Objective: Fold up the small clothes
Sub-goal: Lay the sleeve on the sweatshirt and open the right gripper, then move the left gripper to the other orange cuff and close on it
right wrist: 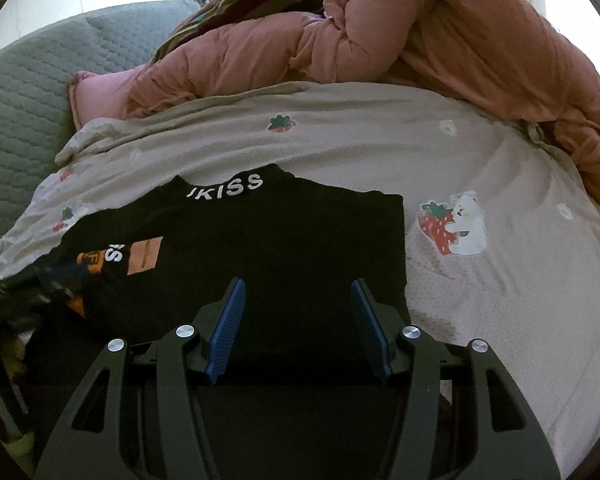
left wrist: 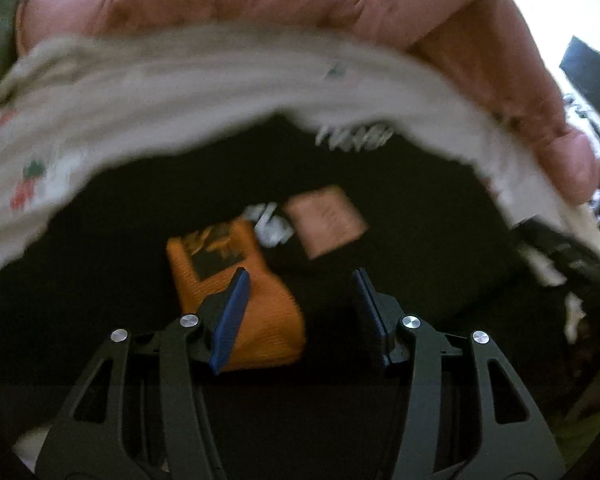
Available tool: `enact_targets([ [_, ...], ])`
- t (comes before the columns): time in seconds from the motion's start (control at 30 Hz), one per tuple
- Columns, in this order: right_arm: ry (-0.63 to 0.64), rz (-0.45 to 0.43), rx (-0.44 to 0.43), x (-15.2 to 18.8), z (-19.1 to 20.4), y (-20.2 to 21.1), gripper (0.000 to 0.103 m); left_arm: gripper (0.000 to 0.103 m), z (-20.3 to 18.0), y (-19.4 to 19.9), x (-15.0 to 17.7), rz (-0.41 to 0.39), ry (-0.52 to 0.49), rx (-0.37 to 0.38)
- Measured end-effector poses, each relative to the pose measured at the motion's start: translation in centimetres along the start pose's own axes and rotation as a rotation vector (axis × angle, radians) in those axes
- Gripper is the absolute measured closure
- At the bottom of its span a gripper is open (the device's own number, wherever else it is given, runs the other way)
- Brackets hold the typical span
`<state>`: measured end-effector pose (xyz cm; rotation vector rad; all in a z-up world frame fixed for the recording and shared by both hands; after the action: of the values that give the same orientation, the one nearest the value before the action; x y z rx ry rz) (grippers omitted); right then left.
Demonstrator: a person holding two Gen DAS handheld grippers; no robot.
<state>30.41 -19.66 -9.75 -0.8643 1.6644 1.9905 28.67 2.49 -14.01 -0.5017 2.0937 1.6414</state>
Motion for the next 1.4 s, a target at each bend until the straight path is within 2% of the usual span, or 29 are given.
enact_targets([
  [0.1, 0.018, 0.020, -0.013, 0.3, 0.4, -0.5, 0.046, 0.059, 1.2, 0.0, 0.7, 0.006, 0.061, 0.036],
  [0.13, 0.028, 0.030, -0.008, 0.4, 0.5, -0.8, 0.042, 0.059, 1.4, 0.2, 0.6, 0.002, 0.067, 0.040],
  [0.2, 0.044, 0.058, 0.011, 0.8, 0.3, -1.5, 0.041, 0.059, 1.5, 0.2, 0.6, 0.001, 0.075, 0.045],
  [0.33, 0.045, 0.172, 0.092, 3.0, -1.5, -3.8, 0.037, 0.059, 1.4, 0.5, 0.9, -0.004, 0.078, 0.046],
  [0.37, 0.032, 0.187, 0.082, 3.4, -1.7, -4.1, 0.037, 0.059, 1.2, 0.5, 1.0, -0.005, 0.079, 0.047],
  [0.5, 0.028, 0.173, 0.070, 3.6, -1.5, -3.6, 0.036, 0.058, 1.6, 1.0, 0.9, -0.019, 0.117, 0.058],
  [0.57, 0.017, 0.153, 0.047, 3.4, -1.1, -2.9, 0.029, 0.056, 1.9, 1.5, 0.9, -0.032, 0.131, 0.052],
  [0.67, 0.025, 0.128, 0.029, 3.2, -0.5, -2.1, 0.026, 0.055, 2.1, 2.4, 1.0, -0.056, 0.140, 0.045],
  [0.8, 0.042, 0.113, 0.025, 2.9, 0.4, -1.2, 0.023, 0.040, 2.8, 4.0, 1.0, -0.108, 0.149, 0.010],
  [0.87, 0.048, 0.101, 0.024, 2.8, 0.7, -0.9, 0.017, 0.037, 3.1, 4.6, 1.0, -0.125, 0.150, -0.003],
  [0.93, 0.057, 0.088, 0.023, 2.6, 1.2, -0.5, 0.016, 0.030, 3.4, 4.9, 1.1, -0.135, 0.154, -0.012],
  [1.0, 0.066, 0.080, 0.019, 2.5, 1.6, -0.2, 0.014, 0.029, 3.7, 5.3, 1.2, -0.145, 0.158, -0.021],
  [1.07, 0.070, 0.068, 0.020, 2.3, 1.9, 0.2, 0.010, 0.020, 4.0, 5.9, 1.4, -0.155, 0.162, -0.030],
  [1.2, 0.078, 0.048, 0.006, 1.9, 2.6, 1.0, 0.008, 0.010, 4.4, 7.1, 1.5, -0.187, 0.155, -0.059],
  [1.4, 0.089, 0.017, -0.004, 1.4, 3.6, 2.3, 0.007, 0.010, 5.2, 8.6, 1.9, -0.209, 0.161, -0.087],
])
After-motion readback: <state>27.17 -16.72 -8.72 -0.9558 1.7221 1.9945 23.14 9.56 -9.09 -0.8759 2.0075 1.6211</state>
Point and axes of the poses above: each gripper's, at about its wrist camera, not at the fingertips, and y roughly against the way its jaws point, z to its left, x to its underside, the point moved 10 cm from there along -y, roughly the way its jaws point
